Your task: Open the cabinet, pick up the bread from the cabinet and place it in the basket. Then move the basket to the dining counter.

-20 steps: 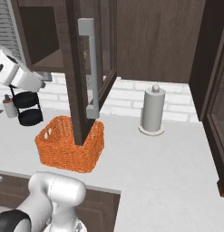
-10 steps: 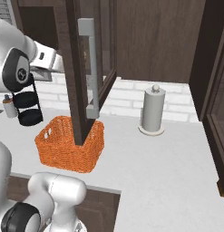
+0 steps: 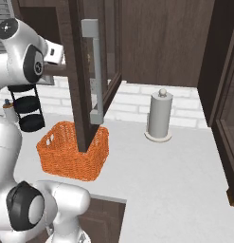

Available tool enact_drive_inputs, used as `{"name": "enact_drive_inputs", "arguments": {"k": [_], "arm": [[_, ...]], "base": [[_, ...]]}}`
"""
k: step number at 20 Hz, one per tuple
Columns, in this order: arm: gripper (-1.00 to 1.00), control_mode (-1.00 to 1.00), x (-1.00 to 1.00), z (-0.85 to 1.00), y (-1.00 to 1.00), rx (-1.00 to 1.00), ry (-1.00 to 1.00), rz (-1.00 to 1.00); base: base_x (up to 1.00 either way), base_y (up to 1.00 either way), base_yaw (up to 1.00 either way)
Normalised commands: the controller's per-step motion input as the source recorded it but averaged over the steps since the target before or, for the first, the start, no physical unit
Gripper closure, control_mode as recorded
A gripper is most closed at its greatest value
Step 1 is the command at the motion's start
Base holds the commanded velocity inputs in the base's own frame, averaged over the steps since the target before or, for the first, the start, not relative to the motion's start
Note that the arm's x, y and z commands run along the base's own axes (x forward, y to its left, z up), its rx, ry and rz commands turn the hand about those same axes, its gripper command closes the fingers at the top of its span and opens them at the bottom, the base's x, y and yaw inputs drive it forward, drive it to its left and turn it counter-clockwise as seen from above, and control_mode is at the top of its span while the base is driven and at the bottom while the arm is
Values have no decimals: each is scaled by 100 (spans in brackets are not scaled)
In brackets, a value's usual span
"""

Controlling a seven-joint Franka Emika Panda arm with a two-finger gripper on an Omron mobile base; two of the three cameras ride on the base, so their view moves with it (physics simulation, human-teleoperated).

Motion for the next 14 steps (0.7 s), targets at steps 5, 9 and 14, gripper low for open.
{"name": "enact_drive_inputs", "arguments": {"k": [5, 9, 14], "arm": [[-100, -100, 68, -8, -17, 0, 0, 0], [-100, -100, 38, -15, -28, 0, 0, 0], [-100, -100, 45, -19, -3, 0, 0, 0]], "base": [[0, 0, 0], [0, 0, 0], [0, 0, 0]]}}
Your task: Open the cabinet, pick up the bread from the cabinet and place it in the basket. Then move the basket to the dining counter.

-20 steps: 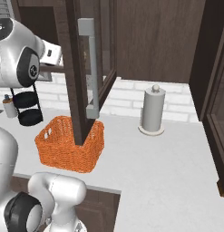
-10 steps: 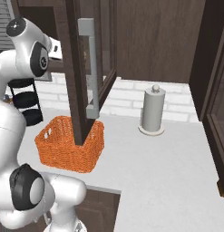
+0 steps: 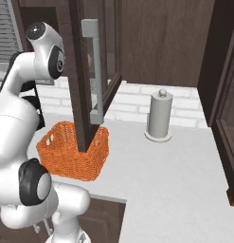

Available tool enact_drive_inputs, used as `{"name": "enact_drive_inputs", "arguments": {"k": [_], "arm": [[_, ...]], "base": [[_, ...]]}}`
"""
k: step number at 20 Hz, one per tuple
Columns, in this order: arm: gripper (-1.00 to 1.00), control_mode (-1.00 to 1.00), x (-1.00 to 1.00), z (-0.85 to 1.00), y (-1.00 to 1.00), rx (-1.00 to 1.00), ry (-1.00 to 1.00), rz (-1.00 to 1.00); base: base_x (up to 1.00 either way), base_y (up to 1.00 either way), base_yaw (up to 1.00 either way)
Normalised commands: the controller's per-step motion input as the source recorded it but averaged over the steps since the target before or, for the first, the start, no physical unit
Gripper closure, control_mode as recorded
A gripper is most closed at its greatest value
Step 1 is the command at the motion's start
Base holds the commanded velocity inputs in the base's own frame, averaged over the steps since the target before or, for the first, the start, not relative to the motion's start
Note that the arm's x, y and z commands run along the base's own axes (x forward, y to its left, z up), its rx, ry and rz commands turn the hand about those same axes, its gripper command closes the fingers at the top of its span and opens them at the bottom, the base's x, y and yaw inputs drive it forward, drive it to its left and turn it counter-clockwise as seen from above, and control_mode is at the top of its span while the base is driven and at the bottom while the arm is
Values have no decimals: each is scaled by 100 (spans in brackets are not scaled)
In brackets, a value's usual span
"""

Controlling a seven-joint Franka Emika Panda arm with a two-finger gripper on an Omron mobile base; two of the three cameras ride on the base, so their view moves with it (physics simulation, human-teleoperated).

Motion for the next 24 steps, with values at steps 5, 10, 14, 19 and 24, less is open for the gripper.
{"name": "enact_drive_inputs", "arguments": {"k": [5, 10, 14, 19, 24], "arm": [[-100, -100, 61, -4, -2, 0, 0, 0], [-100, -100, 55, 0, 0, 0, 0, 3], [-100, -100, 39, 0, 0, 0, 0, 4], [-100, -100, 33, 0, -3, 0, 0, 4], [-100, -100, 20, -4, -2, 0, 0, 5]], "base": [[0, 0, 0], [0, 0, 0], [0, 0, 0], [0, 0, 0], [0, 0, 0]]}}
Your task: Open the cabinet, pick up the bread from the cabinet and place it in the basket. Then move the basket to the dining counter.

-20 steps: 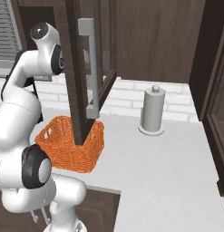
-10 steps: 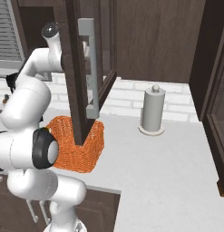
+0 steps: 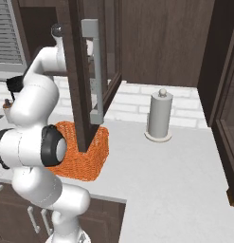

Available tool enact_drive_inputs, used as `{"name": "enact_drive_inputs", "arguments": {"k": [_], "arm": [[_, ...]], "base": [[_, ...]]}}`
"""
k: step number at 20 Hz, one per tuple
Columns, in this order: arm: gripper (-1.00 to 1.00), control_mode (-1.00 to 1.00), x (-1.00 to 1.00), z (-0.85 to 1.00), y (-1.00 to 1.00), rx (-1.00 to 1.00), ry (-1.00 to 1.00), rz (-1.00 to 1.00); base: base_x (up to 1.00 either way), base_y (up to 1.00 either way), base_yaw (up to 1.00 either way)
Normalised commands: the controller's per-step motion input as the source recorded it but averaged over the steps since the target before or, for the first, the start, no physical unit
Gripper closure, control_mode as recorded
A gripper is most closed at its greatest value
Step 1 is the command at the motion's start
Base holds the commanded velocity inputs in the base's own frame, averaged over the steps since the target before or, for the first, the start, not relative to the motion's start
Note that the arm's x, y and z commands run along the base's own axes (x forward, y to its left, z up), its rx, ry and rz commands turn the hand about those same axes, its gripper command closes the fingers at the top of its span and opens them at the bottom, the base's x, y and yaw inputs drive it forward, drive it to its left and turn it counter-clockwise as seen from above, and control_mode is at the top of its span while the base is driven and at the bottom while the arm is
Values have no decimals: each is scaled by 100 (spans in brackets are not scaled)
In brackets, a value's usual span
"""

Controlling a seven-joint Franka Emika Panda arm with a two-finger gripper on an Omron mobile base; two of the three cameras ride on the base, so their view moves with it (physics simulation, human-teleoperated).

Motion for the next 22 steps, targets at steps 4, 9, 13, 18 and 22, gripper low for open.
{"name": "enact_drive_inputs", "arguments": {"k": [4, 9, 13, 18, 22], "arm": [[-100, -100, 3, -18, 0, 0, -1, 5], [100, -100, 0, -22, 0, 1, -3, 4], [100, -100, -44, -16, 0, 3, -4, 1], [100, -100, -95, 0, 5, 4, -5, 0], [100, -100, -100, 23, 9, 4, 0, 0]], "base": [[0, 0, 0], [0, 0, 0], [0, 0, 0], [0, 0, 0], [0, 0, 0]]}}
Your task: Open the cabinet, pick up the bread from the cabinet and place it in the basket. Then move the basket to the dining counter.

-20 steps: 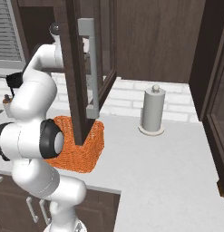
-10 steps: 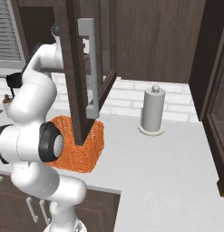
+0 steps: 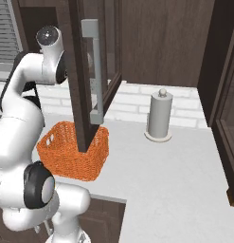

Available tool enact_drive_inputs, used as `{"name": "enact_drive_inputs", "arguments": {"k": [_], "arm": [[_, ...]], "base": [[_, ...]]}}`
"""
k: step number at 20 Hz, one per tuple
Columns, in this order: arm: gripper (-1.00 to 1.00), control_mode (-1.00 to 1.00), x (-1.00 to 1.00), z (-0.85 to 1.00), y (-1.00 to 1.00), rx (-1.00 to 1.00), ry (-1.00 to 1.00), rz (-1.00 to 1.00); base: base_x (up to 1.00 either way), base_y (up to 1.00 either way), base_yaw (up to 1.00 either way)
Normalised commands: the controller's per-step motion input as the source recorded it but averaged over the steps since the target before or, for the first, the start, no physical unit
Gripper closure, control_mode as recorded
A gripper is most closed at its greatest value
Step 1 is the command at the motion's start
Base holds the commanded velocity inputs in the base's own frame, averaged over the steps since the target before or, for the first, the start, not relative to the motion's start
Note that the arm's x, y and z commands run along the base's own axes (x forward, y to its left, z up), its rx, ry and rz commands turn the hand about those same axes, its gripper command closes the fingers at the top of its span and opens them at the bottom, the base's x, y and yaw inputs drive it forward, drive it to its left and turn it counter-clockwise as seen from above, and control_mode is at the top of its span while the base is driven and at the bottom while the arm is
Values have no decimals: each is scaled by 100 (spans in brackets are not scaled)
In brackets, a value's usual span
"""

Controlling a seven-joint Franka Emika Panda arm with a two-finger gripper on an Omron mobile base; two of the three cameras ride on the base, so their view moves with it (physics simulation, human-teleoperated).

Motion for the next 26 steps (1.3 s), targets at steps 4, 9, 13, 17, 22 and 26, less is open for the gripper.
{"name": "enact_drive_inputs", "arguments": {"k": [4, 9, 13, 17, 22, 26], "arm": [[100, -100, -100, 5, 9, 1, 0, -1], [100, -100, -100, 3, 12, 8, 0, -7], [100, -100, -100, -24, 23, 1, 0, -14], [100, -100, -100, -21, 16, 3, 5, -17], [100, -100, -66, -92, 6, 1, 24, -11], [100, -100, -1, -100, 15, 9, 34, -6]], "base": [[0, 0, 0], [0, 0, 0], [0, 0, 0], [0, 0, 0], [0, 0, 0], [0, 0, 0]]}}
